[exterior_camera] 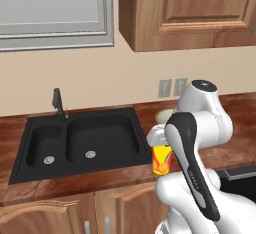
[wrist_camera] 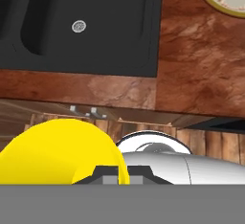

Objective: Place the bowl in the left basin and the cup in the right basin of the sink.

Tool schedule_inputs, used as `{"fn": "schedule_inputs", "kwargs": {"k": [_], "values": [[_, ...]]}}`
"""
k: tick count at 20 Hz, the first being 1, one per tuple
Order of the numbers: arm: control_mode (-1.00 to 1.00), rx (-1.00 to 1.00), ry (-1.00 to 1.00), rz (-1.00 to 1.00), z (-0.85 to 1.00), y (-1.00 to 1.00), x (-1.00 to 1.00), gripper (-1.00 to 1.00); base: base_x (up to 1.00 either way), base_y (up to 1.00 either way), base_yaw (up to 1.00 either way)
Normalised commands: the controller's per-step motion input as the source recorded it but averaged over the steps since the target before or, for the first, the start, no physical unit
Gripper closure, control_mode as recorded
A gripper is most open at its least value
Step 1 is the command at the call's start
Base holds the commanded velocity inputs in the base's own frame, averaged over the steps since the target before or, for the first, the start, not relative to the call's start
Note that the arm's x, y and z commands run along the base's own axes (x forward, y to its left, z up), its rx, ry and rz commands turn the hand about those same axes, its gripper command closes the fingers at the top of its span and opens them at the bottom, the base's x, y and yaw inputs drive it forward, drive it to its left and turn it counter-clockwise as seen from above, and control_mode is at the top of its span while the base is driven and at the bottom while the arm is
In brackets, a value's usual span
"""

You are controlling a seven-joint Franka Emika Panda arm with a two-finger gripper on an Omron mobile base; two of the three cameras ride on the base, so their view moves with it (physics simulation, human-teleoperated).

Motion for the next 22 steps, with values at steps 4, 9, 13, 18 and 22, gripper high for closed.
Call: {"fn": "schedule_inputs", "kwargs": {"k": [4,9,13,18,22], "values": [[1.00,0.00,0.00,0.00,0.00,0.00,0.00,1.00,0.21,0.19,0.00],[1.00,0.00,0.00,0.00,0.00,0.00,0.00,1.00,0.34,0.07,0.00],[1.00,0.00,0.00,0.00,0.00,0.00,0.00,1.00,0.41,0.10,0.00],[1.00,0.00,0.00,0.00,0.00,0.00,0.00,1.00,0.40,0.14,0.00],[1.00,0.00,0.00,0.00,0.00,0.00,0.00,1.00,0.18,0.18,0.00]]}}
